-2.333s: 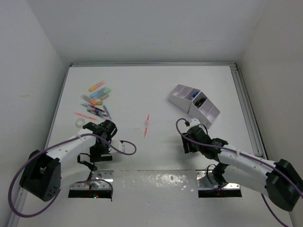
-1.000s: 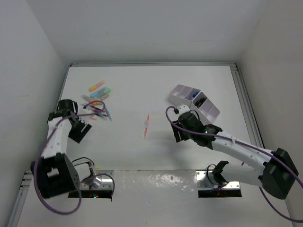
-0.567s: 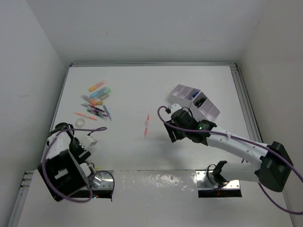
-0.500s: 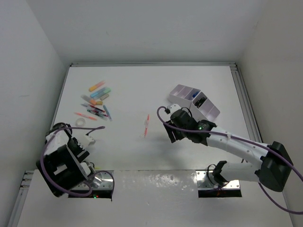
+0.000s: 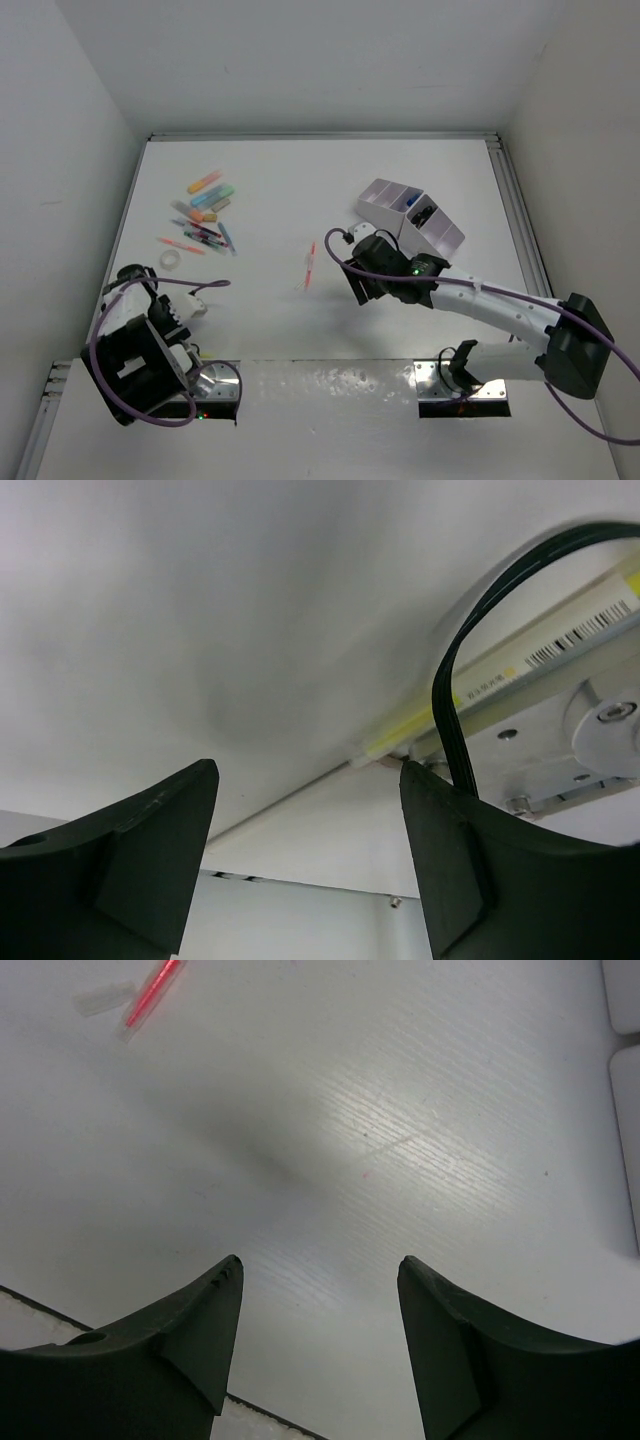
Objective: Sort the stationery into containers
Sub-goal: Move the pen to the center of the board.
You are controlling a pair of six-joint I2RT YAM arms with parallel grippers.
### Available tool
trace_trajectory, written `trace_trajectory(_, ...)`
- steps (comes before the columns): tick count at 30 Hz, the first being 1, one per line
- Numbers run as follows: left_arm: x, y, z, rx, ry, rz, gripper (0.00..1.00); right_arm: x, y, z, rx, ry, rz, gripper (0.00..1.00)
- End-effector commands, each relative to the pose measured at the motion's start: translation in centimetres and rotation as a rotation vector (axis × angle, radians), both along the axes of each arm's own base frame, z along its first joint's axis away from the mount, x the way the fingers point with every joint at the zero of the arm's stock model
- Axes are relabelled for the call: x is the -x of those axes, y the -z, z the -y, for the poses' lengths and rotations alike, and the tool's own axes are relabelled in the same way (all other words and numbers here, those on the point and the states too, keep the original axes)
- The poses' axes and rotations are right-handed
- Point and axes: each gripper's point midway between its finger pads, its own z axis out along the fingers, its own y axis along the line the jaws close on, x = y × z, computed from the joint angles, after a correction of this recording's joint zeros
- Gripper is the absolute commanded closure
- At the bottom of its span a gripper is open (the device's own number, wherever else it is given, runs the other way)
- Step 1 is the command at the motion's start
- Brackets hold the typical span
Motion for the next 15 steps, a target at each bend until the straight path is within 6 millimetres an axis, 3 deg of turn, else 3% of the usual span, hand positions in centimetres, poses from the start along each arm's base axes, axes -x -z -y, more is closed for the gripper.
trace_trajectory(1,-1.1,0.3,0.3,0.005,0.012,0.025,0.3,-1.1,-1.9,-1.0,-0.029,0.014,0.047,0.37)
trace_trajectory(6,-1.6,0.8,0.5,-0.017,0.056,0.03,0.33,-1.3,-2.2,-0.8,-0.015,0.014,0.063,0.37)
trace_trajectory(12,0.1,2.1,1.4,-0.024,0.121,-0.045,0.33,-1.8,-2.8,0.2,0.018,0.026,0.105,0.36)
trace_trajectory(15,-0.3,2.4,1.4,-0.038,0.123,-0.028,0.32,-1.9,-3.0,0.7,0.033,0.033,0.123,0.35)
